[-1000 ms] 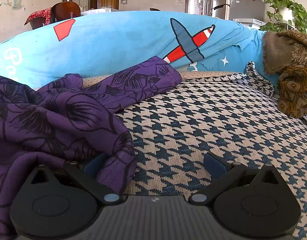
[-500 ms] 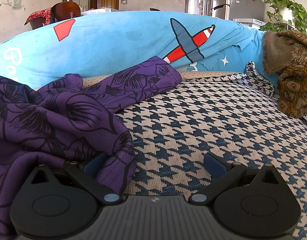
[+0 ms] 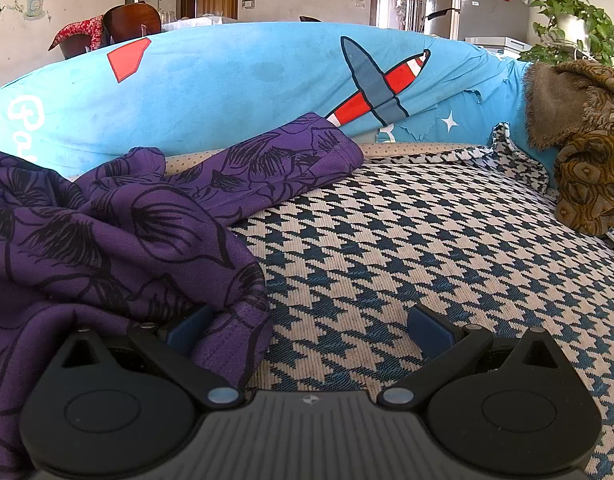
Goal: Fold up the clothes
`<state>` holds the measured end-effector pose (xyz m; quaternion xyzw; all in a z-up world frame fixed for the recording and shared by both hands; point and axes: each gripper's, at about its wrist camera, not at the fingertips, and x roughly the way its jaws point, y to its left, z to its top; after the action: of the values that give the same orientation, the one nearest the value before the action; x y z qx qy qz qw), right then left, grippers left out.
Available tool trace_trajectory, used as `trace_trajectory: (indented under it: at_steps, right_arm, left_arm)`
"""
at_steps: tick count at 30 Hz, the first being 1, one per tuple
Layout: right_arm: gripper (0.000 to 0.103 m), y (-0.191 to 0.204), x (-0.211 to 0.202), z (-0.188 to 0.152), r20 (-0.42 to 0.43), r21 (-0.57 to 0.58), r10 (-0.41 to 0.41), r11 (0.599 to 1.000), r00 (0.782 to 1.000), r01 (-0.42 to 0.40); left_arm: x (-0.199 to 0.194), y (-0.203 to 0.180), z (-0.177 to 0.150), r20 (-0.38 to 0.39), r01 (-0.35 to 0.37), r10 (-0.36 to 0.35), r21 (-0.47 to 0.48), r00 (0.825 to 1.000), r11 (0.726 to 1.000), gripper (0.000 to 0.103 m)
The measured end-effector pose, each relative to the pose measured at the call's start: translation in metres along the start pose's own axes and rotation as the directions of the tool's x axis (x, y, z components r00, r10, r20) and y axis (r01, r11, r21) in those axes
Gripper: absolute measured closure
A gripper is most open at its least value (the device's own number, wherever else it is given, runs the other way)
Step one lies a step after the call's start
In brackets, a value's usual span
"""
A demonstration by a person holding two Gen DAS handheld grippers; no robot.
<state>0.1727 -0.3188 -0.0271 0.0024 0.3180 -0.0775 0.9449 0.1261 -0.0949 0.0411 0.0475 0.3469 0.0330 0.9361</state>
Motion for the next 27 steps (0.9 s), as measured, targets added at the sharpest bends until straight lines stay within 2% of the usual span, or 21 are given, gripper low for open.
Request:
trace_trajectory:
  at_steps: [27]
  right_arm:
    - [0.000,0.0001,-0.0001,0.0000,-0.001,0.001,0.001,1.000,1.000,-0.001]
  left_arm:
    - [-0.0018,0.0021,0.0001,-0.001,0.002,-0.002,-0.007,1.000,1.000,0.000]
